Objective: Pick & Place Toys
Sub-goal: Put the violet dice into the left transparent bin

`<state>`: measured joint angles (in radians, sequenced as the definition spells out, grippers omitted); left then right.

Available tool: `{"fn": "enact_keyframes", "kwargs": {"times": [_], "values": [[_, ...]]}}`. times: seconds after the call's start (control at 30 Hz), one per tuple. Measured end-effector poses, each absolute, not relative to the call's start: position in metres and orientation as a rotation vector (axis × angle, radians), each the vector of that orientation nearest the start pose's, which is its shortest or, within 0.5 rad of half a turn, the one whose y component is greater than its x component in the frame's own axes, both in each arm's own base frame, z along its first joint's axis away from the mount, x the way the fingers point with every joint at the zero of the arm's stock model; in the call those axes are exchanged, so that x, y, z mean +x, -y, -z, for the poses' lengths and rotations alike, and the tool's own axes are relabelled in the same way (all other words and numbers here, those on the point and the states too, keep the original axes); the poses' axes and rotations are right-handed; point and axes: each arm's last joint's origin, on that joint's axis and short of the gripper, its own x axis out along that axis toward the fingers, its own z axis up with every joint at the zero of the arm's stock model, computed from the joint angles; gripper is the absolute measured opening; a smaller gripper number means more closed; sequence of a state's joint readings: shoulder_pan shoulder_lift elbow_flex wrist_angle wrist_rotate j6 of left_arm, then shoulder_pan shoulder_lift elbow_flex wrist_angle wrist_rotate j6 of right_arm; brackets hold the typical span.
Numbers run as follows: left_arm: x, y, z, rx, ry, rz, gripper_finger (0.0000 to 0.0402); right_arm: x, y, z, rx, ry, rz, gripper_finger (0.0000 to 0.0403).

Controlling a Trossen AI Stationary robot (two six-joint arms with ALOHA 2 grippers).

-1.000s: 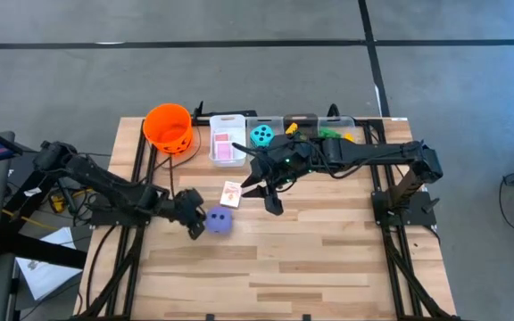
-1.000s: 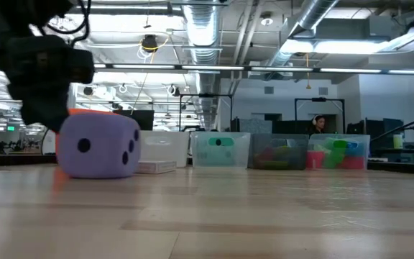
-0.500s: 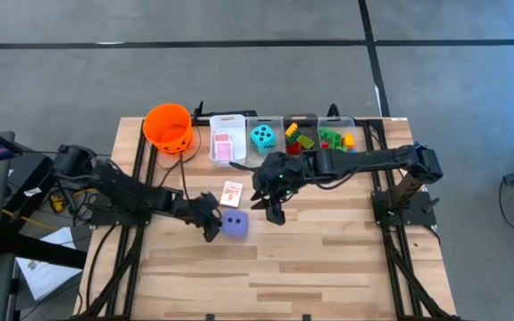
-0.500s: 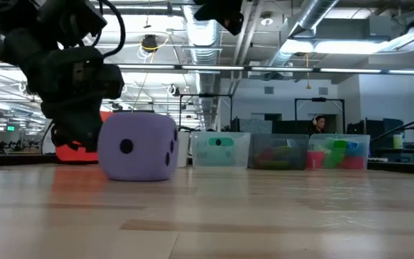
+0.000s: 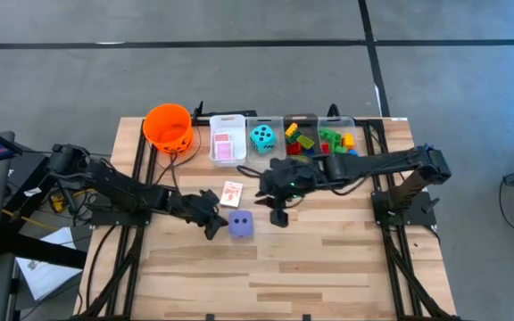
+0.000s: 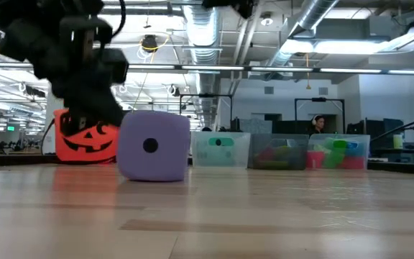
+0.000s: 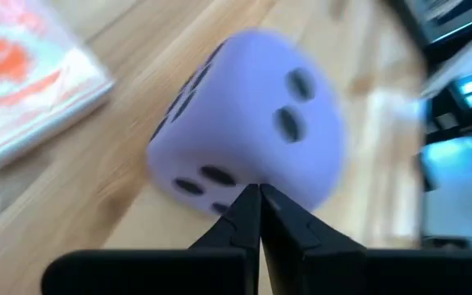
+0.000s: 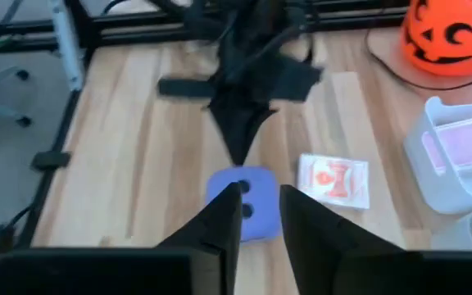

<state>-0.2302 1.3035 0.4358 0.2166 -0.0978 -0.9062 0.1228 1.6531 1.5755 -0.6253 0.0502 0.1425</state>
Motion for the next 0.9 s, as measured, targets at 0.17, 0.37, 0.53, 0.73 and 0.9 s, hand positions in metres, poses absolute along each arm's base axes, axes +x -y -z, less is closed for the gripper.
{"fn": "enact_keyframes", "kwargs": {"times": [0.17,0.37,0.53,0.73,0.9], "values": [[0.222,0.049,-0.176,-0.791,-0.518,-0.120,0.0000,0.332,-0.059,-0.368,0.076,-0.698,-0.037,0.0057],[0.217,0.045,-0.205,-0.798,-0.309,-0.094,0.0002,0.284,-0.060,-0.362,0.220,-0.648,0.121,0.0059],[0.216,0.044,-0.226,-0.841,-0.135,-0.030,0.0024,0.236,-0.063,-0.332,0.308,-0.579,0.153,0.0071],[0.216,0.044,-0.248,-0.890,0.072,0.055,0.0059,0.196,-0.059,-0.288,0.378,-0.430,0.151,0.0086],[0.215,0.041,-0.256,-0.922,0.196,-0.003,0.0070,0.185,-0.059,-0.250,0.445,-0.214,0.010,0.0117]]}}
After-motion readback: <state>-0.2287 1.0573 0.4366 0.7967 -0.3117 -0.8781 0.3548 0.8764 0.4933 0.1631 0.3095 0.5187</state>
